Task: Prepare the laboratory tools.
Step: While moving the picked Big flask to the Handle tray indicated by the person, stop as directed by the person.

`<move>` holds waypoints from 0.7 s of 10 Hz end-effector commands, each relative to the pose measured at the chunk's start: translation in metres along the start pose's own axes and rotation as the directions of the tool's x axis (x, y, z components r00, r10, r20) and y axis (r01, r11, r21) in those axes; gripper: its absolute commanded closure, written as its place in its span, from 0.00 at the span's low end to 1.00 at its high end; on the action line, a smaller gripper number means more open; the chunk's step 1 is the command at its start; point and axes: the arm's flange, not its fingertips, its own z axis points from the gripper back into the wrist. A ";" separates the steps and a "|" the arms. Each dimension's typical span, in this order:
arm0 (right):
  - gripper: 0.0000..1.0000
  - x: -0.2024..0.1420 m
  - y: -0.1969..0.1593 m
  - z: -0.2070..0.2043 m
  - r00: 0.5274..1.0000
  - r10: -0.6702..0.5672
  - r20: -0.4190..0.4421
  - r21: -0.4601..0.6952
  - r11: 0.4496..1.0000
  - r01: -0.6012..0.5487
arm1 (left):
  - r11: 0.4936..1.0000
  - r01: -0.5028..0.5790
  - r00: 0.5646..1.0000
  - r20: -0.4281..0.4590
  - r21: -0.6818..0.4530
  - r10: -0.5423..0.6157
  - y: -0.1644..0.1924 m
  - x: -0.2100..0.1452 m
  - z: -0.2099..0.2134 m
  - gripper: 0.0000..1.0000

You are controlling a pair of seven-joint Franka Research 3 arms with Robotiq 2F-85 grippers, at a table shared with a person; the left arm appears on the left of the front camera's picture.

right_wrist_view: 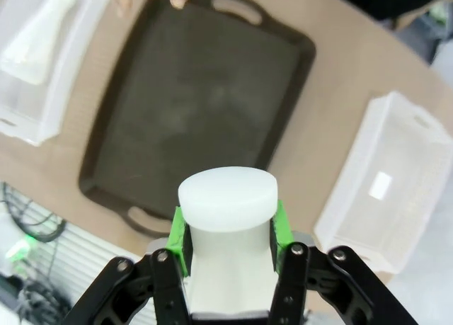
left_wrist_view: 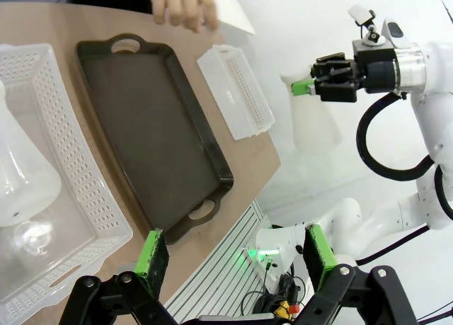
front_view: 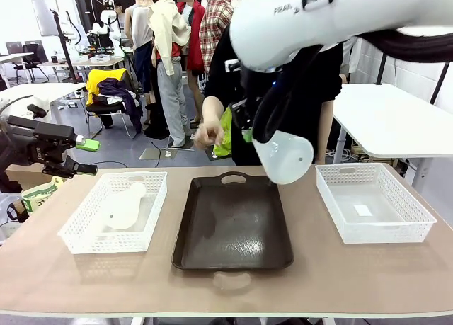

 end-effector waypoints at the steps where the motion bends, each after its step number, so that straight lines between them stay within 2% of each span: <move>1: 1.00 0.014 0.015 -0.017 0.999 0.039 0.026 -0.018 0.999 -0.039 | 1.000 -0.001 1.000 0.009 -0.019 0.001 0.000 0.001 0.001 0.00; 4: 1.00 0.015 0.035 -0.042 0.997 0.076 -0.012 0.019 0.997 -0.075 | 1.000 -0.001 1.000 0.009 -0.019 0.001 0.000 0.001 0.001 0.00; 6: 1.00 0.016 0.029 -0.041 0.999 0.048 -0.018 0.037 0.998 -0.047 | 1.000 -0.001 1.000 0.009 -0.019 0.001 0.000 0.001 0.001 0.00; 7: 1.00 0.019 0.022 -0.040 0.998 0.015 -0.057 0.035 0.999 -0.013 | 1.000 -0.001 1.000 0.009 -0.019 0.001 0.000 0.001 0.001 0.00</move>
